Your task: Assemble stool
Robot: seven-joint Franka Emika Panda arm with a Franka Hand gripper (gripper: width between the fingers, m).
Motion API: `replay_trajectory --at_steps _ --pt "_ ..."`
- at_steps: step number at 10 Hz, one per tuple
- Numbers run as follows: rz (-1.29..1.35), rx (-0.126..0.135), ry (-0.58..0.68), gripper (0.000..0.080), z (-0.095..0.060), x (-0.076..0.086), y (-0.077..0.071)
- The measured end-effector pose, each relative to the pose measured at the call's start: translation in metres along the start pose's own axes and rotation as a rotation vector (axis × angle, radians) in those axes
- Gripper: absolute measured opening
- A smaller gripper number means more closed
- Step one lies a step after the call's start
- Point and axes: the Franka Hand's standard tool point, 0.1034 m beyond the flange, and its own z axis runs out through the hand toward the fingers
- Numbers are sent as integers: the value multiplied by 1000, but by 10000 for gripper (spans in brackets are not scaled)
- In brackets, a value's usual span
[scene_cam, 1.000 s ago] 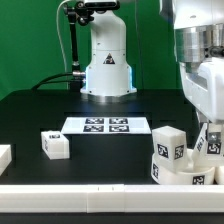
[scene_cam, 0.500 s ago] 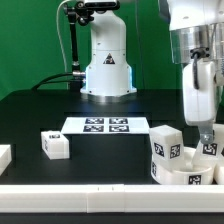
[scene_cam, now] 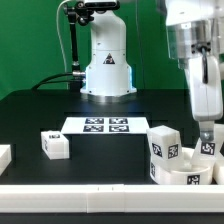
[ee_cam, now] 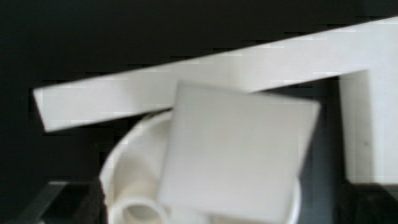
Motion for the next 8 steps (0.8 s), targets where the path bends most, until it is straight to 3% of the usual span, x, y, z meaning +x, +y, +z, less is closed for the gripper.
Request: replay_trajectory --at_steps 2,3,7,8 --pt "-170 7 1 648 -28 33 -3" --pt "-191 15 8 649 -35 48 -9" --pt "-191 10 10 649 -31 45 -6" --pt "-265 -11 13 649 -30 48 -4"
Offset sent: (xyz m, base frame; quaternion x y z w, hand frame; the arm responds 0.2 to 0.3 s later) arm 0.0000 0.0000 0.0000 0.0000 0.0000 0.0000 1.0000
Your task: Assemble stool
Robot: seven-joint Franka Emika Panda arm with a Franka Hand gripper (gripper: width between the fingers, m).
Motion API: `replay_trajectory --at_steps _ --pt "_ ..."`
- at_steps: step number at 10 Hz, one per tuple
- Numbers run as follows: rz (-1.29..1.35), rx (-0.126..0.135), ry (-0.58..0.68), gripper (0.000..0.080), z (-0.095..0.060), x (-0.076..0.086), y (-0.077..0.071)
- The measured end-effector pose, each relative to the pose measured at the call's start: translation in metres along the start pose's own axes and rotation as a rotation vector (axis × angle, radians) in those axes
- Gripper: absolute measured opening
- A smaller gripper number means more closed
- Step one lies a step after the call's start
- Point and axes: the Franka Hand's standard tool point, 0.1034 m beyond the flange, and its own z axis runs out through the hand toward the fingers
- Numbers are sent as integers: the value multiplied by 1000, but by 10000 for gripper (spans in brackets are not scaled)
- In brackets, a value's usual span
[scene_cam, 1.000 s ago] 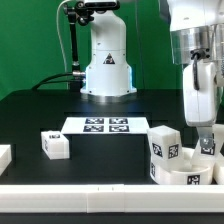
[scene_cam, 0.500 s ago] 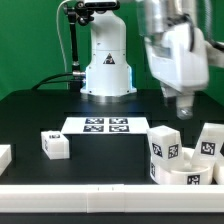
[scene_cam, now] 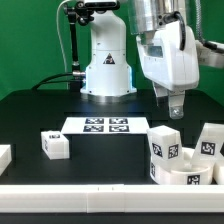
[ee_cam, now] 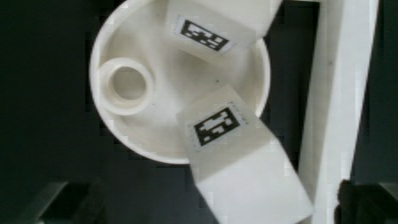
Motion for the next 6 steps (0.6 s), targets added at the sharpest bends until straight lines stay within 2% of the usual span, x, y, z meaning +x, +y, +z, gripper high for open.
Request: replay_trajectory --at_steps 1,2,3,4,6 --pt "-313 -115 -6 649 -2 14 10" --pt "-450 -115 -17 649 -4 29 11" --pt "-532 -121 -29 649 -4 50 24" --pt "-511 -119 -24 649 -1 64 33" --pt "-510 -119 -24 649 0 60 32"
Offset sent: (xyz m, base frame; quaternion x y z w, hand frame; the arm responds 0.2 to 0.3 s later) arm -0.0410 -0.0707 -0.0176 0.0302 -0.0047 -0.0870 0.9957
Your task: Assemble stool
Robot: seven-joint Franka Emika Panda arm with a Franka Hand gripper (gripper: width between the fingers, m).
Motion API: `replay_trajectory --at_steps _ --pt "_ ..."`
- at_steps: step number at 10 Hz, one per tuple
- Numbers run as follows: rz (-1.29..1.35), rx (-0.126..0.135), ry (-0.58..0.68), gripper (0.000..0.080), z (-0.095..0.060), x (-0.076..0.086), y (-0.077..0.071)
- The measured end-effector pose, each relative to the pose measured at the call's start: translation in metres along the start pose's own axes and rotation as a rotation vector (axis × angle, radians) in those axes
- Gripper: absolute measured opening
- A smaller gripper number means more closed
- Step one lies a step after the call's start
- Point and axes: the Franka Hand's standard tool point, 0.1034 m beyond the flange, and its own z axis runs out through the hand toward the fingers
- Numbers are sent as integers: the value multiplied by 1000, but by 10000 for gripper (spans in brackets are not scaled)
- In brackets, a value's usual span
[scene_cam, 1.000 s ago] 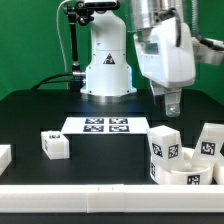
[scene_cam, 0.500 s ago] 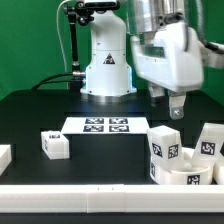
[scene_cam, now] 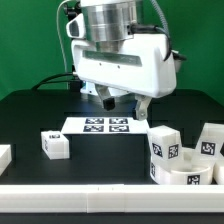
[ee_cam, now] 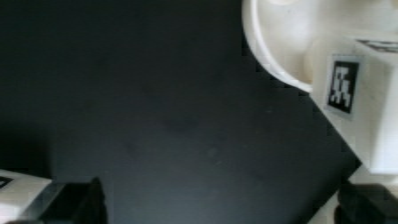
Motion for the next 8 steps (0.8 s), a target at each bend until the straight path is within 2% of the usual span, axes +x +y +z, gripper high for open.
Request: replay_trajectory --at_steps 2,3,4,5,8 --pt "1 -2 -1 649 1 0 1" --pt "-109 -11 -8 649 1 4 6" --pt "-246 -24 -28 649 0 20 21" --pt "-230 -22 -24 649 -2 30 28" --pt "-399 -19 -21 649 -3 33 30"
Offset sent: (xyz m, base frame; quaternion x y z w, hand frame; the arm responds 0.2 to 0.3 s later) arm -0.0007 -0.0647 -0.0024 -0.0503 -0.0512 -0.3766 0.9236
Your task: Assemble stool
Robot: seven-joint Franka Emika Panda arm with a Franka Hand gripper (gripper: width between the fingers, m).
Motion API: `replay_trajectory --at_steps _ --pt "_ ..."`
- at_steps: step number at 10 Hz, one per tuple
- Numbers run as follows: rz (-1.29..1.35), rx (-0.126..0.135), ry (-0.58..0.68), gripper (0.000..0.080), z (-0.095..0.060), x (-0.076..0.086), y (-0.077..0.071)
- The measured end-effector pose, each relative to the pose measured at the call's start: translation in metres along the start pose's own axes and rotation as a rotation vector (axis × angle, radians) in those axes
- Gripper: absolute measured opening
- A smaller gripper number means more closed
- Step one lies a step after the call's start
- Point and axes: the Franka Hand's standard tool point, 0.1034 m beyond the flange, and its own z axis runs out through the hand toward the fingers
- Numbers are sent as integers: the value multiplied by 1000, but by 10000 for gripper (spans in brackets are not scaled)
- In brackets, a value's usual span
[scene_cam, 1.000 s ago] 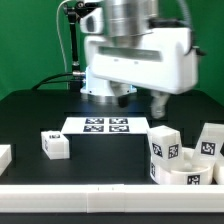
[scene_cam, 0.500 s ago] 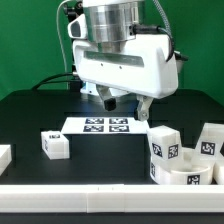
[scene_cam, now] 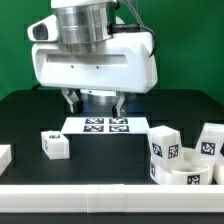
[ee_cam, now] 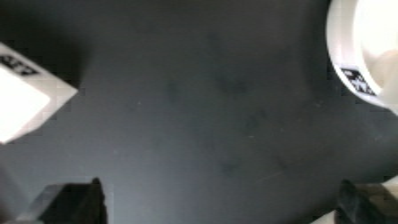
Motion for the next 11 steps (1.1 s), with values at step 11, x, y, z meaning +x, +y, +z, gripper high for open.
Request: replay_trajectory --at_steps 11 --pt "-706 -181 71 649 26 15 38"
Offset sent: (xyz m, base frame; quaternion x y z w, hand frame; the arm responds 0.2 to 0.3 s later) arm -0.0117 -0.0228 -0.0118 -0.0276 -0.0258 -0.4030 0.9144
